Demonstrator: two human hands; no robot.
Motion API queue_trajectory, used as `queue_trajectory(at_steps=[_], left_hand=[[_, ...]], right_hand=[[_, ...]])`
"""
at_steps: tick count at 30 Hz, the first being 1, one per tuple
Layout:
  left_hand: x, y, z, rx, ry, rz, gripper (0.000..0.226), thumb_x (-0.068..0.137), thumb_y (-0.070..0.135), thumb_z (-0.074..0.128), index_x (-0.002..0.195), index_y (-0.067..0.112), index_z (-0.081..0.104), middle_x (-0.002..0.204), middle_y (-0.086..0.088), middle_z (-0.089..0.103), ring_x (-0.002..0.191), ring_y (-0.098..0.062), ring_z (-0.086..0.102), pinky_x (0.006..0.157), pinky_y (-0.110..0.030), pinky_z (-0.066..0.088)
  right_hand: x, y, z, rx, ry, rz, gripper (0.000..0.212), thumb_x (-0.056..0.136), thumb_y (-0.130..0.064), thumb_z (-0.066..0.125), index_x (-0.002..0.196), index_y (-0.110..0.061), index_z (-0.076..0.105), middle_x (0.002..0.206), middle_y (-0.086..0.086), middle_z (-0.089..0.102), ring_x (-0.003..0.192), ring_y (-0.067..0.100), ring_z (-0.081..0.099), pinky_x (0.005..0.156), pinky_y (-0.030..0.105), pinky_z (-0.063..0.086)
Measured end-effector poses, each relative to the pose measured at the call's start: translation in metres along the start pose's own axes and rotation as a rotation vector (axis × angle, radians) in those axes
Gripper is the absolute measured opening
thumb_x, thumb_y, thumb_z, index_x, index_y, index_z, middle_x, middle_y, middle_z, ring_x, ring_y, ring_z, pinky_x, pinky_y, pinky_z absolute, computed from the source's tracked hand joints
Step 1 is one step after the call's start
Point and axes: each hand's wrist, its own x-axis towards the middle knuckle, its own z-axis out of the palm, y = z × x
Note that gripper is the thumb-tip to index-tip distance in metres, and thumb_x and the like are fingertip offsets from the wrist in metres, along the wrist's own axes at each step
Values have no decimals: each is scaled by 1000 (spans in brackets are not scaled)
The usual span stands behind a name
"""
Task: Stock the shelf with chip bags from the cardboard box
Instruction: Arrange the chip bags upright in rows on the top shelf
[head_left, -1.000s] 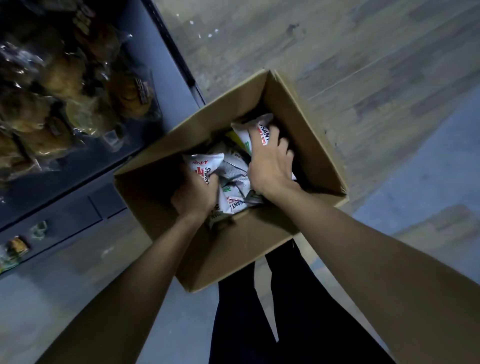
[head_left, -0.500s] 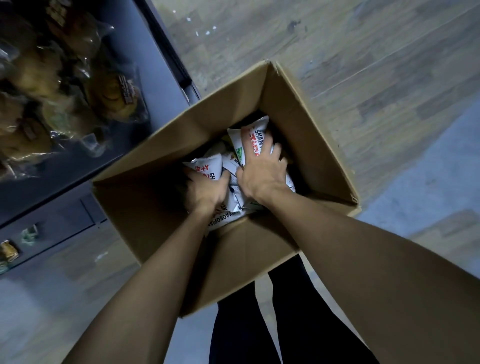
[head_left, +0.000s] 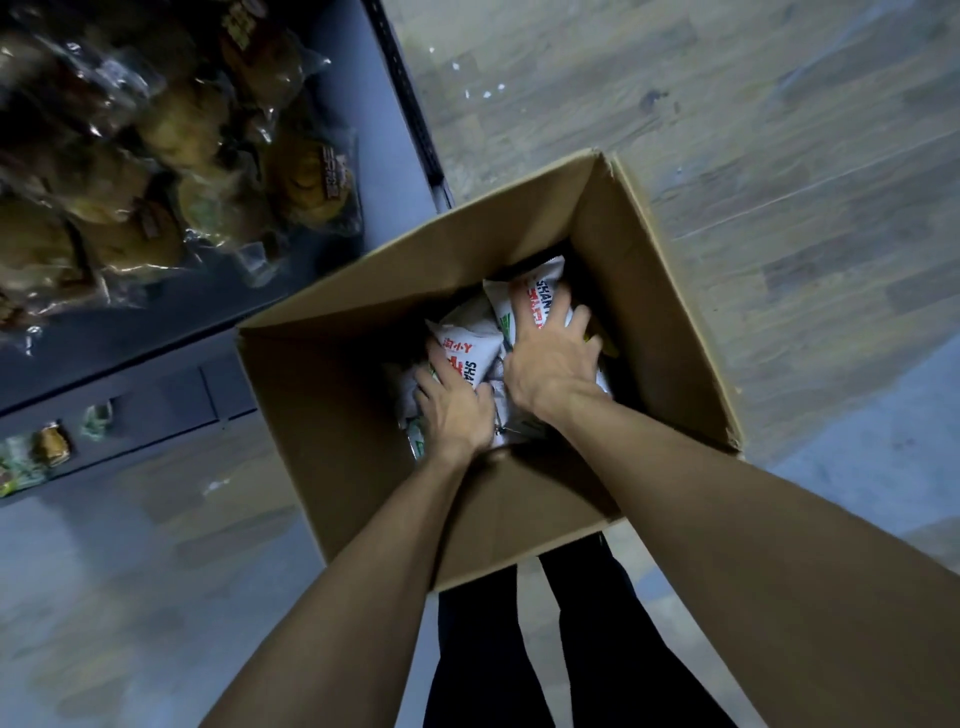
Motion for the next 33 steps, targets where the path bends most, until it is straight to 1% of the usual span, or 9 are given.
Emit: queue_trajectory(at_steps=[3, 6, 12, 18, 20, 22, 24, 30, 33], left_hand=[[-19, -6, -23, -22, 27, 79, 86, 81, 16, 57, 152, 14, 10, 131, -24, 36, 118, -47, 45, 100, -51, 40], [-49, -1, -52, -107, 32, 47, 77, 87, 25, 56, 150, 25, 12, 134, -16, 40, 113, -45, 51, 92, -49, 45], [-101, 3, -115, 71, 121, 164, 64, 93, 35, 53, 146, 17, 23, 126, -15, 45, 101, -45, 58, 78, -49, 47], [-136, -16, -178, 10, 254, 291, 57, 94, 42, 52, 139, 16, 32, 121, -14, 53, 106, -40, 55, 82, -48, 45], [-149, -28, -196, 5, 309, 324, 59, 94, 44, 52, 141, 15, 30, 131, -14, 50, 111, -38, 54, 83, -48, 46], [-163, -41, -213, 83, 330, 306, 68, 96, 49, 46, 147, 12, 21, 138, -16, 47, 111, -39, 56, 79, -47, 48], [-178, -56, -231, 156, 366, 289, 70, 97, 52, 41, 149, 11, 17, 134, -16, 51, 106, -39, 60, 73, -43, 48], [-217, -93, -280, 43, 520, 299, 58, 95, 49, 47, 136, 11, 32, 122, -15, 56, 96, -38, 63, 61, -38, 39], [-235, -107, -309, 147, 594, 378, 58, 94, 49, 49, 136, 12, 33, 118, -13, 56, 93, -36, 64, 58, -39, 41]], right_hand=[[-19, 1, -23, -13, 24, -29, 73, 83, -25, 65, 145, -28, 25, 139, 10, 33, 117, 32, 41, 88, 42, 40], [-46, 6, -45, -10, 50, -84, 61, 87, -19, 60, 141, -24, 30, 132, 10, 39, 112, 33, 45, 82, 43, 43], [-106, 2, -87, 122, 100, -143, 41, 92, -19, 50, 132, -18, 41, 127, 16, 44, 109, 39, 48, 83, 44, 43], [-163, -22, -123, 170, 187, -196, 48, 89, -11, 57, 133, -15, 38, 126, 17, 42, 105, 41, 49, 86, 46, 43], [-183, -34, -131, 174, 219, -241, 51, 88, -10, 62, 132, -15, 38, 127, 16, 41, 105, 41, 50, 87, 47, 45], [-204, -47, -138, 195, 256, -265, 51, 89, -11, 63, 133, -15, 38, 129, 17, 41, 106, 41, 49, 87, 47, 46], [-227, -61, -145, 205, 312, -309, 48, 90, -11, 62, 132, -14, 38, 128, 18, 41, 105, 41, 50, 84, 47, 47], [-280, -102, -166, 221, 435, -371, 48, 89, -5, 61, 129, -17, 38, 126, 15, 42, 103, 35, 49, 79, 43, 51], [-301, -117, -185, 244, 468, -427, 49, 92, -7, 56, 134, -20, 35, 132, 15, 40, 108, 35, 48, 81, 44, 49]])
